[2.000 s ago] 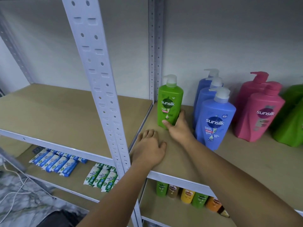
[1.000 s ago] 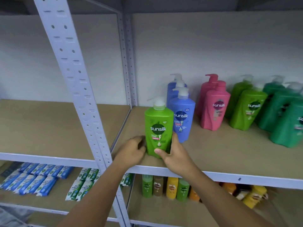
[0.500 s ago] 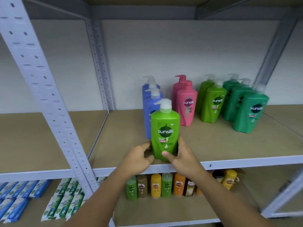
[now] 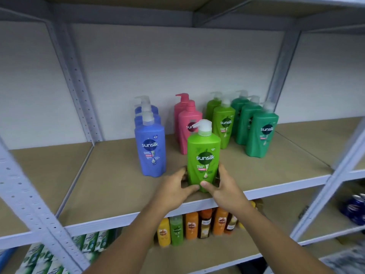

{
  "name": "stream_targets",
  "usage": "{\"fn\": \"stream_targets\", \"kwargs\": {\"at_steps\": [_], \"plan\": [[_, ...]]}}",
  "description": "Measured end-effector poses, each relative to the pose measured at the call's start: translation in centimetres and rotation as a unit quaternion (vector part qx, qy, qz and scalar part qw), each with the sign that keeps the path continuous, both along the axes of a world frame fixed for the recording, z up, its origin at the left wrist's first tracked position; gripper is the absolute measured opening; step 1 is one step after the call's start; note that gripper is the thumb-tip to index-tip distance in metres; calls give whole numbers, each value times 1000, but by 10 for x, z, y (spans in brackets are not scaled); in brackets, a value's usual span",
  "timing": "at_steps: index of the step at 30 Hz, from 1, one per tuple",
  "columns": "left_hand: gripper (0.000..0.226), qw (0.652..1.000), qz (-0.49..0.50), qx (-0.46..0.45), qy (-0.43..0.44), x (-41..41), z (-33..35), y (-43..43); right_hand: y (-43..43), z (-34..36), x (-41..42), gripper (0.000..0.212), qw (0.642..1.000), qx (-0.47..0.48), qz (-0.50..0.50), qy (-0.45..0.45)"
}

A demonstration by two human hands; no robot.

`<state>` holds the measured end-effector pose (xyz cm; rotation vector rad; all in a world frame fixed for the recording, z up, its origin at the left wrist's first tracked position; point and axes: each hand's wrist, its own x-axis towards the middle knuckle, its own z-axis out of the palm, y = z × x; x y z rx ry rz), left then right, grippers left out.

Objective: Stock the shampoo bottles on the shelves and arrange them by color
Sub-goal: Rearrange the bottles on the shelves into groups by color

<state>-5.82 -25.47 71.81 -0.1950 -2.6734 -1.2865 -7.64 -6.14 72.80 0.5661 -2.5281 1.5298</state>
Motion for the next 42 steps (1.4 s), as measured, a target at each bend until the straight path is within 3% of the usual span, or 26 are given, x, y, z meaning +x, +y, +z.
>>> {"fn": "stream_targets", "kwargs": {"at_steps": [13, 21, 33, 42], "plan": [[55, 999, 32, 14, -13, -101, 0, 83, 77, -3, -104, 61, 1000, -11, 9, -2], [54, 995, 97, 6, -20, -148, -6, 119, 113, -5, -163, 81, 998, 19, 60, -2], [53, 991, 128, 13, 21, -164, -24, 125, 115, -23, -177, 78, 998, -11, 50, 32], [52, 990, 134, -10, 36, -162, -22, 125, 115, -26, -178, 78, 999, -7, 42, 5]]}}
